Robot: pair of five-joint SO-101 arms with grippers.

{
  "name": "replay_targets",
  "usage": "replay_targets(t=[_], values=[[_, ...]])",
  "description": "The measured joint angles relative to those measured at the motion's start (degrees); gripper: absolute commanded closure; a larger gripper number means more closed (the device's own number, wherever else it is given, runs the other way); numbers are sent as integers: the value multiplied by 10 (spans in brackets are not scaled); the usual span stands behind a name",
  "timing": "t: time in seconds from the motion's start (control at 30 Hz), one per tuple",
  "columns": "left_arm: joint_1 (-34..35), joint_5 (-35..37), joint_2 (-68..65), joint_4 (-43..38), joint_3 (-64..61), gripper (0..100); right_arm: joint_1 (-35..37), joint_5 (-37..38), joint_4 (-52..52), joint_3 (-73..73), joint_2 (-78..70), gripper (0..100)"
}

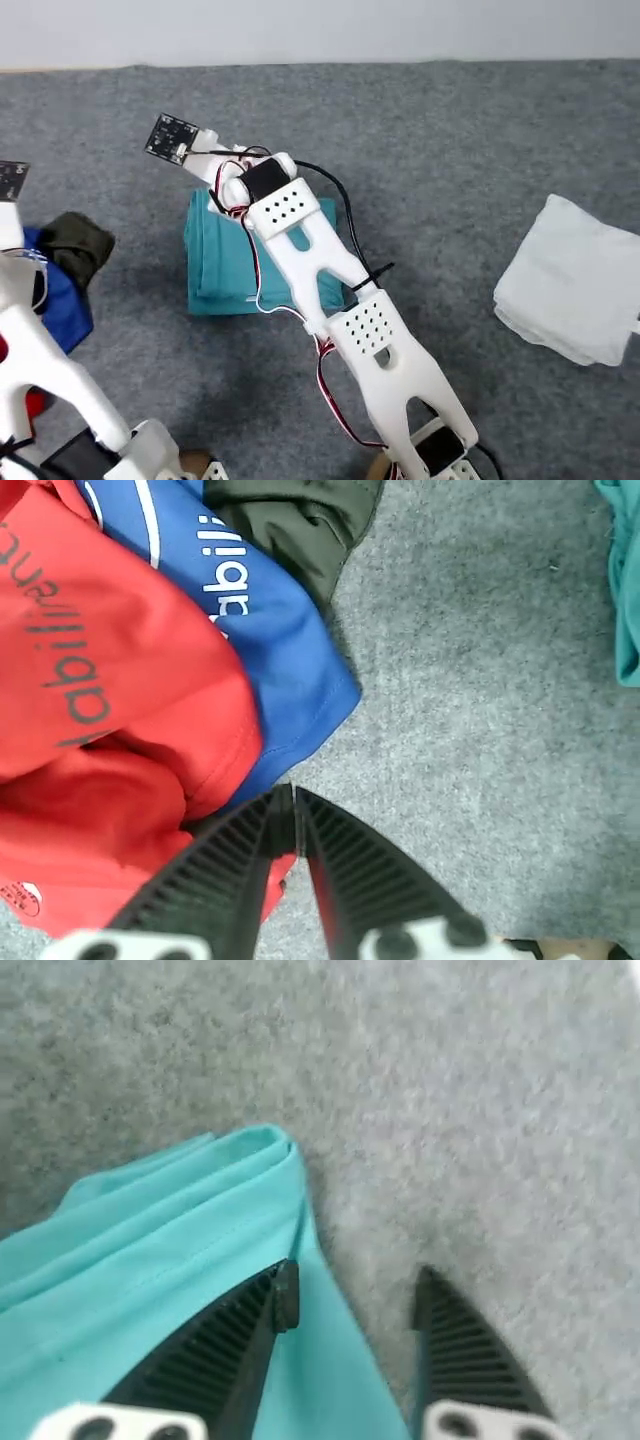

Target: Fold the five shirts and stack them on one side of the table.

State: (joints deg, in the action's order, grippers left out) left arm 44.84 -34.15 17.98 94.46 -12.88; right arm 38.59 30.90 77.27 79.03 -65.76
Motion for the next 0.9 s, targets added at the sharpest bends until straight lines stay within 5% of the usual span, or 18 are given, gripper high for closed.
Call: replay_targets(t=[0.33,0.63,0.9], values=[[-48,4,1,18,4,991,-9,-53,156,76,40,767],[-223,126,12,43,16,891,-116,-131,233,64,113,905],[-372,168,-59,44,14,843,-208,-135,233,-158,262,907]])
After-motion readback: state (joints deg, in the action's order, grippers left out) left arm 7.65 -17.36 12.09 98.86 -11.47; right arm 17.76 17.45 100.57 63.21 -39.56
